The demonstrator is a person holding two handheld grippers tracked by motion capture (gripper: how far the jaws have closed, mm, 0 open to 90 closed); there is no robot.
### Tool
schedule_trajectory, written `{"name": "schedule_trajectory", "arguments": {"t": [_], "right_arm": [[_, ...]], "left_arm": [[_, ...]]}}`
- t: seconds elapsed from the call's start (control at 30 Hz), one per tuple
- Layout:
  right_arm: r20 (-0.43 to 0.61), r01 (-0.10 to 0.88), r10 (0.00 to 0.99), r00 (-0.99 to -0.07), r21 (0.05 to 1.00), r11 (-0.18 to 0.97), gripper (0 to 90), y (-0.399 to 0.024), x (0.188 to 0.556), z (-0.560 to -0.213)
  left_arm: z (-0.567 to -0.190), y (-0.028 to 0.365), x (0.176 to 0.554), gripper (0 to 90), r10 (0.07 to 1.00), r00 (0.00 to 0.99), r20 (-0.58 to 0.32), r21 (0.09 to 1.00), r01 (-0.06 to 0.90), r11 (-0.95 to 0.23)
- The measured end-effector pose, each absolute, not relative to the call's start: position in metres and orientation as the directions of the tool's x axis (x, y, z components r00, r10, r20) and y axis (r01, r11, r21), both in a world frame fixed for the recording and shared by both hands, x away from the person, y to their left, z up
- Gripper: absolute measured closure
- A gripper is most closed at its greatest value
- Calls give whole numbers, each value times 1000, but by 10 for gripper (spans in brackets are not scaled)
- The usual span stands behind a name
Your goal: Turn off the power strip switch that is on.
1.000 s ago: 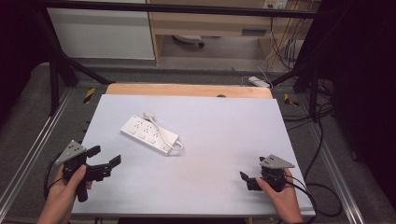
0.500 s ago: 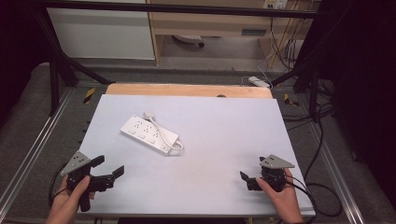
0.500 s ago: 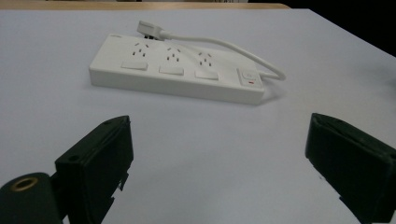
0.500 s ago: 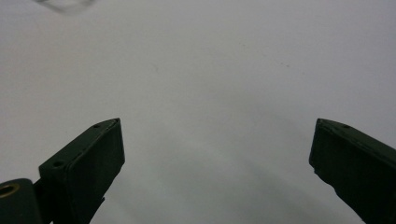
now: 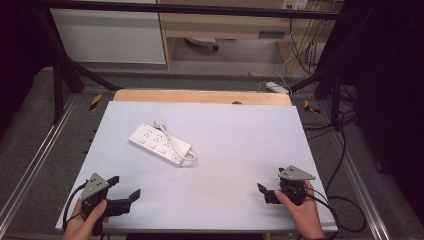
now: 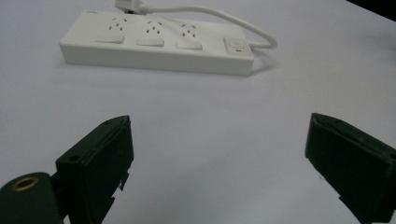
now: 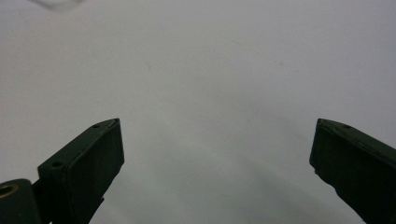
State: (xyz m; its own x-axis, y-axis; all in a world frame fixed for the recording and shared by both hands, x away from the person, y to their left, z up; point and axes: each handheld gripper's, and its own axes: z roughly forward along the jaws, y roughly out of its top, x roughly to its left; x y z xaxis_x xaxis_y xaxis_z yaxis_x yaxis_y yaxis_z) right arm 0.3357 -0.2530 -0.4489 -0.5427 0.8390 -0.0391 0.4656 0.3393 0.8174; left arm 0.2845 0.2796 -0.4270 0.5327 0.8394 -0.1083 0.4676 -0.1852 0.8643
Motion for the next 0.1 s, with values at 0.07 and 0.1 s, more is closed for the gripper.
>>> {"name": "schedule_trajectory", "arguments": {"t": [0.07, 0.1], "right_arm": [[-39, 476, 846, -532, 812, 337, 36, -253, 336, -449], [-47, 479, 849, -527, 808, 342, 36, -253, 337, -450]], "left_arm": [[-431, 275, 284, 77, 834, 541, -104, 855, 477, -203], [-431, 274, 284, 77, 835, 542, -96, 854, 476, -211]]}}
